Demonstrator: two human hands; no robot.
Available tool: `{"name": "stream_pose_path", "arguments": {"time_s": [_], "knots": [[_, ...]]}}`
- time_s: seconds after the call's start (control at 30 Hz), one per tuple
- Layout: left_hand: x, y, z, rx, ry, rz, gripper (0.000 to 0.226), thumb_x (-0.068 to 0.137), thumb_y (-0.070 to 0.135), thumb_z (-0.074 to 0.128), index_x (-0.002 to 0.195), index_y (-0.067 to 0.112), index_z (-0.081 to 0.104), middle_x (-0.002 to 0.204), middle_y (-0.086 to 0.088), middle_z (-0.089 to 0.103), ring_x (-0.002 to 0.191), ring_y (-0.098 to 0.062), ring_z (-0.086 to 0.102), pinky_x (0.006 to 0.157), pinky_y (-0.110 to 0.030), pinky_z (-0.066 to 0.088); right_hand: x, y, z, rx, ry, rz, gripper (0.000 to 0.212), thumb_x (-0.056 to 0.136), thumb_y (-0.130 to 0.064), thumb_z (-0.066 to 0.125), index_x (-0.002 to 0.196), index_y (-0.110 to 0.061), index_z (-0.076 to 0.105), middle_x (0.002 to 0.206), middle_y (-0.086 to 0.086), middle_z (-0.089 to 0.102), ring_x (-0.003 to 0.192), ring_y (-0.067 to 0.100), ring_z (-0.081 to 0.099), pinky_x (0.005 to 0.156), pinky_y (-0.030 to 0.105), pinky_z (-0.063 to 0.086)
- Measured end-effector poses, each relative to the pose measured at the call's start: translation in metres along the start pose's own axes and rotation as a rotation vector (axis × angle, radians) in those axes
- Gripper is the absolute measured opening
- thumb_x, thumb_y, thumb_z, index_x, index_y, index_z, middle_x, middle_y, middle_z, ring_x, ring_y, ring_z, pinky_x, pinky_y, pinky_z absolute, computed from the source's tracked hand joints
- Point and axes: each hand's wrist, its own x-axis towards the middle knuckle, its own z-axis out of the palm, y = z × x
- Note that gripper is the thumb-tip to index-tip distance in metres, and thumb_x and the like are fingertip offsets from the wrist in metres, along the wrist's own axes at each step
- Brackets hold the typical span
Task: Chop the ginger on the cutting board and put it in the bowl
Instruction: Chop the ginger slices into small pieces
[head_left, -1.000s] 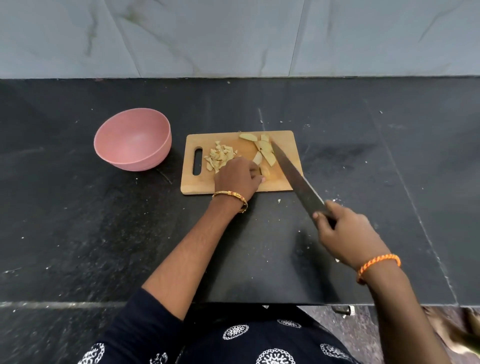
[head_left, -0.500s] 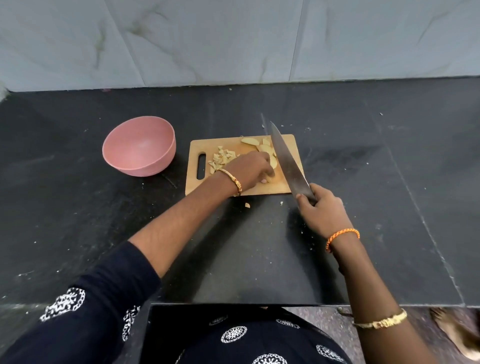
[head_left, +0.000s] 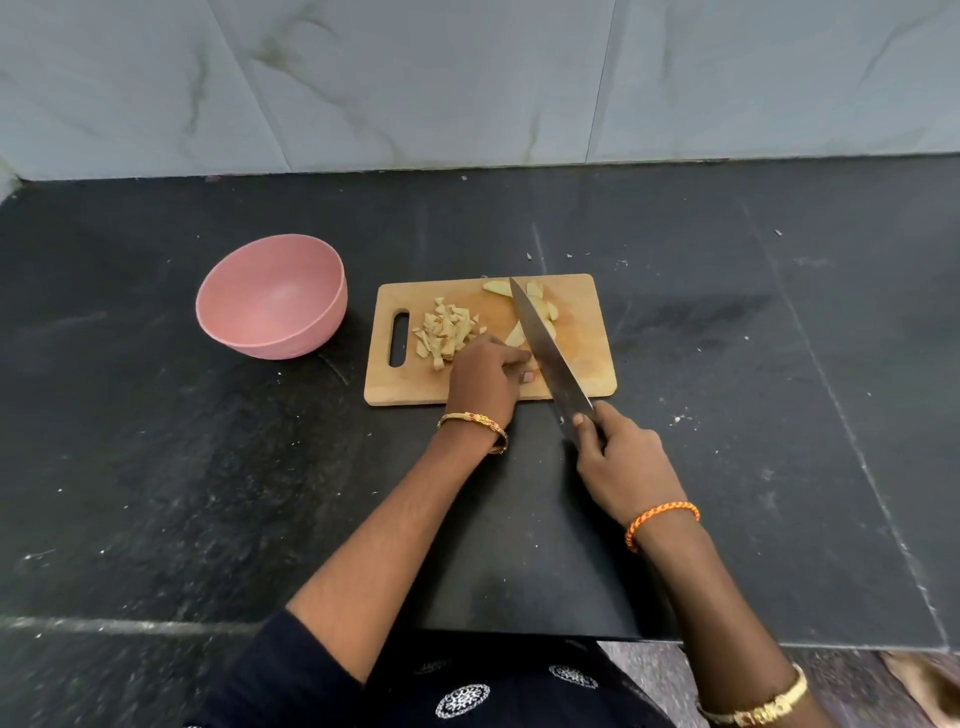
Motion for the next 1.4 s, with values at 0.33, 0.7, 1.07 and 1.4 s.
{"name": "stream_pose_path", "arguments": {"time_s": [0.33,0.7,1.07,1.4], "knots": [[-0.004,0.005,-0.005,-0.073,0.068,0.038,0.022,0.076,-0.002,0.07,0.097,0.006,0.073,0.092,-0.008,0.072,0.081,-0.012,0.065,0.083,-0.021,0.052,0.006,-0.019,0.003,-0.257,-0.144,0.039,0.018,0.1,-0.028,0.031,0.108,-0.013,0.038,0.082,0.012,0.048,0.077,0.033,0.054,0.068,0.037,0.046],[-0.005,0.01,-0.009,-0.158,0.065,-0.062,0.021,0.077,0.0,0.071,0.098,0.002,0.071,0.092,-0.009,0.073,0.071,0.001,0.061,0.077,-0.003,0.046,-0.019,-0.007,-0.012,-0.296,-0.265,0.12,0.007,0.098,-0.024,0.034,0.098,-0.017,0.035,0.076,0.007,0.045,0.079,0.033,0.053,0.069,0.035,0.044],[-0.006,0.002,-0.015,-0.057,-0.002,-0.058,0.024,0.073,0.008,0.076,0.097,0.005,0.072,0.092,-0.007,0.071,0.075,-0.006,0.057,0.077,-0.016,0.048,-0.012,-0.007,-0.017,-0.125,-0.052,0.013,0.02,0.099,-0.031,0.034,0.102,-0.017,0.048,0.078,0.013,0.054,0.078,0.038,0.052,0.071,0.037,0.045],[-0.003,0.003,-0.015,-0.063,0.014,-0.1,0.018,0.077,0.009,0.072,0.095,0.006,0.073,0.095,-0.007,0.071,0.079,-0.007,0.055,0.08,-0.013,0.041,-0.001,-0.021,0.002,-0.286,-0.094,-0.008,0.021,0.1,-0.029,0.031,0.11,-0.014,0.042,0.071,0.007,0.04,0.081,0.038,0.055,0.067,0.035,0.04]]}}
